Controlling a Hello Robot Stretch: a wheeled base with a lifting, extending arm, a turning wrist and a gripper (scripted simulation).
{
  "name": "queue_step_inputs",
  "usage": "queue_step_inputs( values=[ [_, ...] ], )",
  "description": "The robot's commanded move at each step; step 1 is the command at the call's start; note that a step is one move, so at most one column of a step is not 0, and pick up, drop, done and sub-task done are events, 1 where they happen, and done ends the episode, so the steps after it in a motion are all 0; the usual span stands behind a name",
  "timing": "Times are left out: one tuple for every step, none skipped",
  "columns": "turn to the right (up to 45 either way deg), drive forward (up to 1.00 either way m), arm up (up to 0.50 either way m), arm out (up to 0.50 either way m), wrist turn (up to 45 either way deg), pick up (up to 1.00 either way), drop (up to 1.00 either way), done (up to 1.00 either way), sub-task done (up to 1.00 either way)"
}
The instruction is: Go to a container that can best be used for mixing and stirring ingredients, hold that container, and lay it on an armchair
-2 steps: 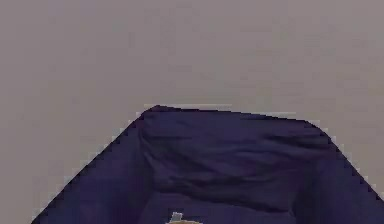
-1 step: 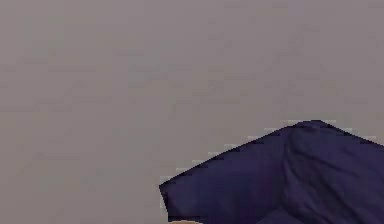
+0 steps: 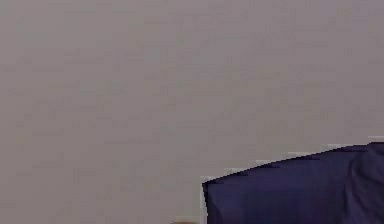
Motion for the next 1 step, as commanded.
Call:
queue_step_inputs(
  values=[
    [0.0,0.00,0.00,0.42,0.0,0.00,0.00,0.00,0.00]
  ],
)
